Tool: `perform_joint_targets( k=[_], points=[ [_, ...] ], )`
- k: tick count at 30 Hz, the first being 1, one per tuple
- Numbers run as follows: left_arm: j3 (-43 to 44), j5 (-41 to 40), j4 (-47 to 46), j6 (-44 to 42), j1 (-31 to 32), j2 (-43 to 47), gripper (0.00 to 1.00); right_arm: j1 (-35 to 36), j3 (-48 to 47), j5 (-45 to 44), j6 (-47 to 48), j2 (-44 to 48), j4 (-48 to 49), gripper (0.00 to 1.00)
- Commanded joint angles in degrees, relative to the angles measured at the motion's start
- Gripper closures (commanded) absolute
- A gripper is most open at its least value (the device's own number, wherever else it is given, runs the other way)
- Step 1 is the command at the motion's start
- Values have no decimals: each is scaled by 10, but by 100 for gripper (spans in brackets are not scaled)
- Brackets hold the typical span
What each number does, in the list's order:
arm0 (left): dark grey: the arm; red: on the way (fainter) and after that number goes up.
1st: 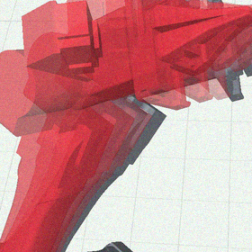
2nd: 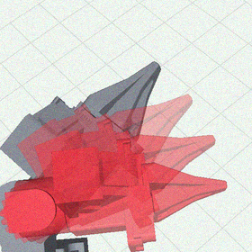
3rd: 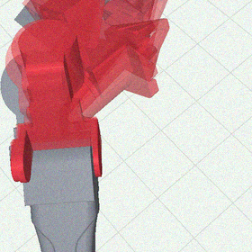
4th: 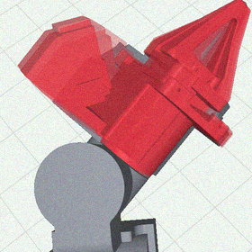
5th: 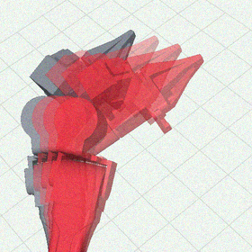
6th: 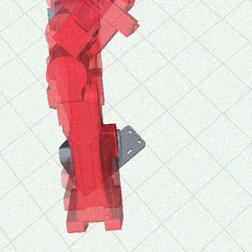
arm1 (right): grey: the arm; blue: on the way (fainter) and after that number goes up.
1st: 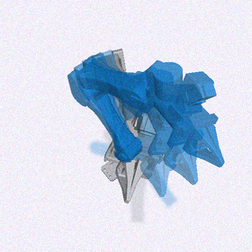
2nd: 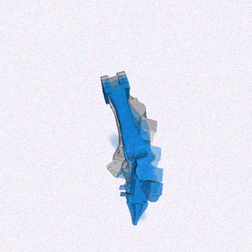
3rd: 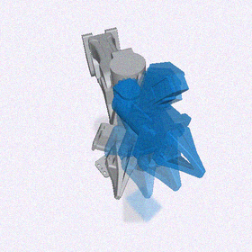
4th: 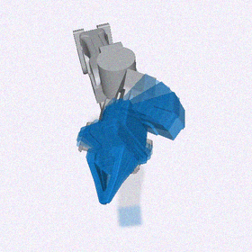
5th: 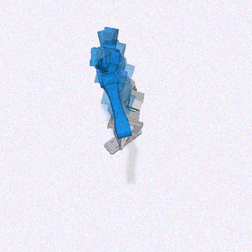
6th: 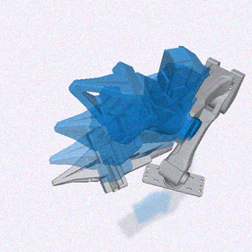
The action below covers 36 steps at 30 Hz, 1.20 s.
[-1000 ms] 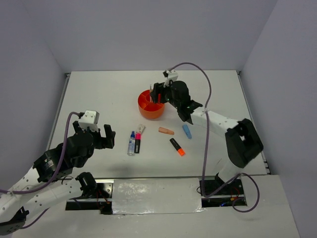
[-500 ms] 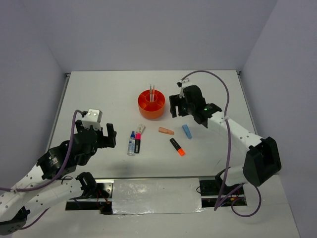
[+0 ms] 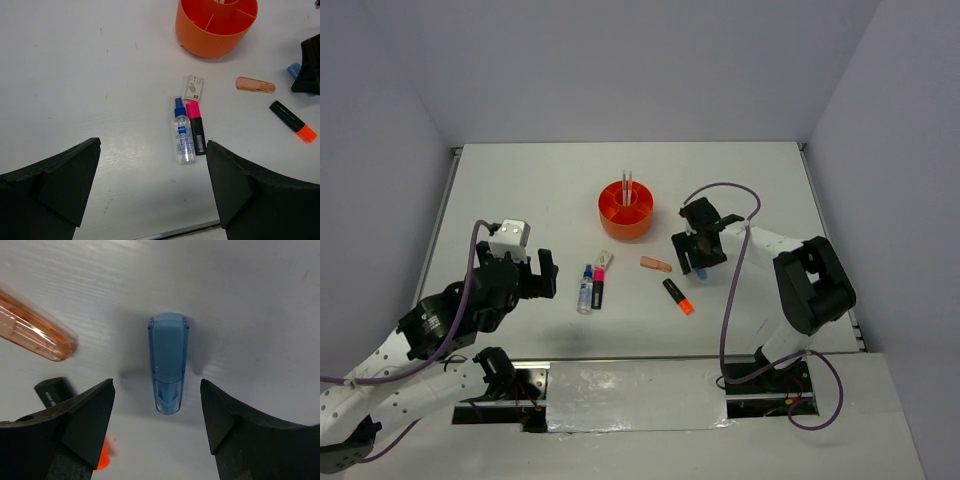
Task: Sort the stationery into containers
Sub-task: Pick up the stationery from the center of the board.
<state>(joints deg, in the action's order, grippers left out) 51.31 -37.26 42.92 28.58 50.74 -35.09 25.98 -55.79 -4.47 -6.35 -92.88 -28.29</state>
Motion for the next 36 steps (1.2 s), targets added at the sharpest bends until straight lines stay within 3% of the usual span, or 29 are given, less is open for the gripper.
perform_joint_targets(
  k=[1, 2, 3, 5, 11, 15, 17, 21, 25, 32, 36],
  points=[
    [-1, 6, -23, -12, -3, 4, 1, -7, 20, 25, 6, -19, 16, 25],
    [-2, 8, -24, -13, -3, 4, 1, -8, 19, 28, 7, -30, 12, 27],
    [-2, 9, -24, -13, -3, 3, 1, -8, 15, 27, 9, -35, 9, 37],
    [-1, 9, -24, -13, -3, 3, 1, -7, 11, 24, 8, -49, 2, 46],
    [2, 10, -24, -12, -3, 5, 1, -8, 18, 17, -1, -34, 3, 100],
    [26, 3, -2, 31, -5, -10, 1, -8, 24, 17, -30, 36, 11, 100],
    [31, 49, -26, 66, -4, -17, 1, 2, 30, 33, -52, 98, 19, 100],
    [29, 195, -181, 106, -4, -34, 1, 63, 40, 25, -82, 214, 43, 100],
    [34, 264, -295, 122, -3, -81, 1, 161, 38, -6, -103, 271, 57, 100],
    [90, 313, -332, 133, -3, -168, 4, 255, 67, 7, -138, 408, 135, 100],
    [88, 323, -338, 142, -3, -188, 8, 275, 72, 21, -150, 427, 163, 100]
  ],
)
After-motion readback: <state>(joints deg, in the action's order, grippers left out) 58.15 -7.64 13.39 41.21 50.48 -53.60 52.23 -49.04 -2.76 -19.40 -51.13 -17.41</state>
